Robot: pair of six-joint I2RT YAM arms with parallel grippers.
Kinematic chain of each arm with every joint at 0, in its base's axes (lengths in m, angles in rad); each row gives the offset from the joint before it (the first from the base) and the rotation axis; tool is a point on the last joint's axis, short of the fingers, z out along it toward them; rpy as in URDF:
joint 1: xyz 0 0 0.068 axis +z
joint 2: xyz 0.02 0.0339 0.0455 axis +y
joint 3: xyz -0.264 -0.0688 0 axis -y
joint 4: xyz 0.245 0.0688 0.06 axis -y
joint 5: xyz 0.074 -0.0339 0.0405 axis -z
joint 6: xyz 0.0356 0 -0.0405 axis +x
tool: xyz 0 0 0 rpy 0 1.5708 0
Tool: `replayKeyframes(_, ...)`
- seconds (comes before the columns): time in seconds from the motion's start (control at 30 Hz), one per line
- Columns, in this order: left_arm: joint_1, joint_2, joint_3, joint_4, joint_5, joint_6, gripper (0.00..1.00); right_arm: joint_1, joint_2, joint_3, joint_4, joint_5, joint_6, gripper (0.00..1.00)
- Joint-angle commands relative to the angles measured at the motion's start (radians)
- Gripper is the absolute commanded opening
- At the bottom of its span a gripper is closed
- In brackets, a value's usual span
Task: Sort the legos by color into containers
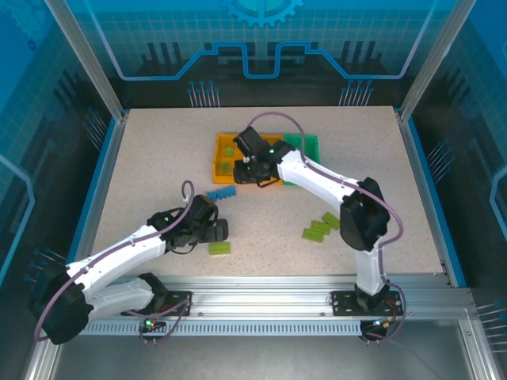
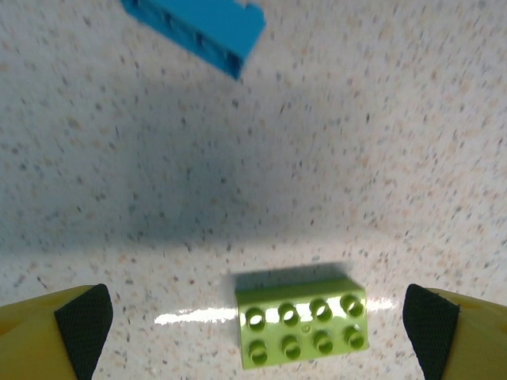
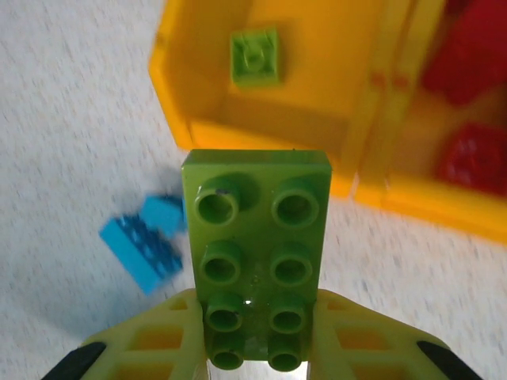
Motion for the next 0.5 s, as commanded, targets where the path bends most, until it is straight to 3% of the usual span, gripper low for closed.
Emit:
replayKeyframes(0.0,-0.041,0.013,-0.014,-0.035,-0.003,-0.098,0.98,-0.046,0.132,0.16,-0.057,-0.075,-0.053,0.28)
replayKeyframes(0.3,-0.114,0.148,0.028,-0.033,0.009,-0.197,0.99,-0.087,0.405,0.506,-0.171,-0.095,-0.045,0.31)
replayKeyframes(0.4,-0.149,0.21,0.047,-0.029,-0.001,-0.218,0.99,-0.088,0.442,0.554,-0.182,-0.099,-0.041,0.38)
replayKeyframes(0.47,-0.162,0.244,0.058,-0.027,-0.006,-0.227,0.99,-0.091,0.453,0.561,-0.178,-0.11,-0.036,0.47)
